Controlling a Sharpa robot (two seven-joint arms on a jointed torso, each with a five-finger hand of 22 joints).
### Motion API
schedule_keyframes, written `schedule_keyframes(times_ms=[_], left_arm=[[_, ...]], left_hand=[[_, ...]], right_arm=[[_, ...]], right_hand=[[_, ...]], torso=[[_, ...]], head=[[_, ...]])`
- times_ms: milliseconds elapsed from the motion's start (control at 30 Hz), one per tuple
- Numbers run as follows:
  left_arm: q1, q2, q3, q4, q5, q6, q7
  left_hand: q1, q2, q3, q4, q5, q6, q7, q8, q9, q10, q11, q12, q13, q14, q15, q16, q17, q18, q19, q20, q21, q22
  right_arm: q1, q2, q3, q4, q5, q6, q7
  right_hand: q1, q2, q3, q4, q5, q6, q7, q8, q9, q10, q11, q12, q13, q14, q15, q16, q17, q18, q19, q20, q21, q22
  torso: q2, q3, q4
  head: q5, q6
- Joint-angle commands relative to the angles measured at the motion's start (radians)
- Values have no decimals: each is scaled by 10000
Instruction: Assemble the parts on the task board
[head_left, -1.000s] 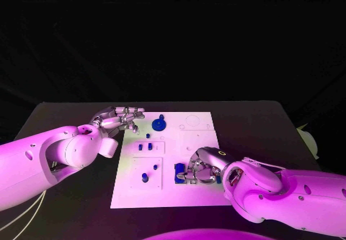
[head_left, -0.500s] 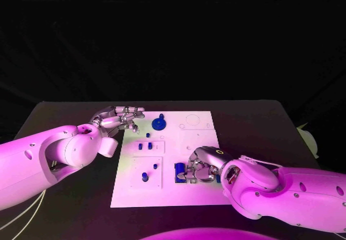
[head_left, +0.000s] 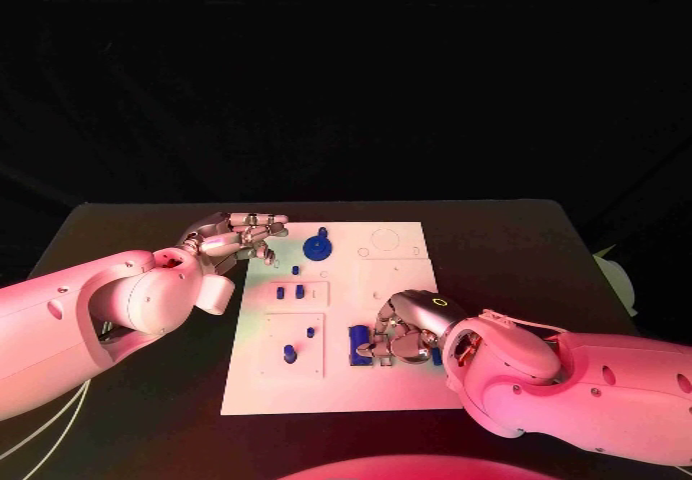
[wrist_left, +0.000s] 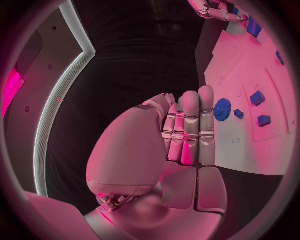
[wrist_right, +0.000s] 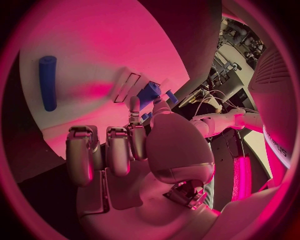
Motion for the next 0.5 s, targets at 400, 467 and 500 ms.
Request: schedule_keyframes(times_ms=[400, 467, 500], left_arm=[[4, 10, 6, 28, 39, 203, 14], [4, 6, 6, 28, 39, 207, 12], [4, 4, 6, 26, 39, 208, 11]], left_hand=[[-36, 48, -11, -17, 15, -20, 66, 53, -14, -99, 11, 63, 12, -96, -4, 59, -11, 189, -38, 20, -40, -12], [-36, 48, -11, -17, 15, -20, 66, 53, -14, -99, 11, 63, 12, -96, -4, 59, -11, 189, -38, 20, -40, -12], [-36, 48, -11, -17, 15, -20, 66, 53, -14, -99, 11, 63, 12, -96, -4, 59, -11, 189, -38, 20, -40, -12]], right_arm=[[-28, 39, -26, 77, -250, 115, -22], [-30, 17, -26, 176, -232, 7, 7], [-30, 0, -26, 225, -226, -36, 19]], right_hand=[[221, -147, -209, 1, -261, 41, -62, 94, 26, 167, 1, 83, 936, 856, -75, 18, 1656, -72, 770, -99, 81, 2437], [197, -157, -236, 39, -272, 52, -64, 102, 29, 195, 0, 139, 984, 862, -75, 35, 1686, -80, 785, -98, 117, 2447], [195, -157, -238, 42, -272, 54, -65, 103, 30, 199, 0, 148, 990, 863, -76, 38, 1691, -81, 787, -98, 122, 2449]], torso=[[-3, -8, 5], [2, -7, 8], [2, -7, 6]], head=[[29, -8], [30, -3], [32, -1]])
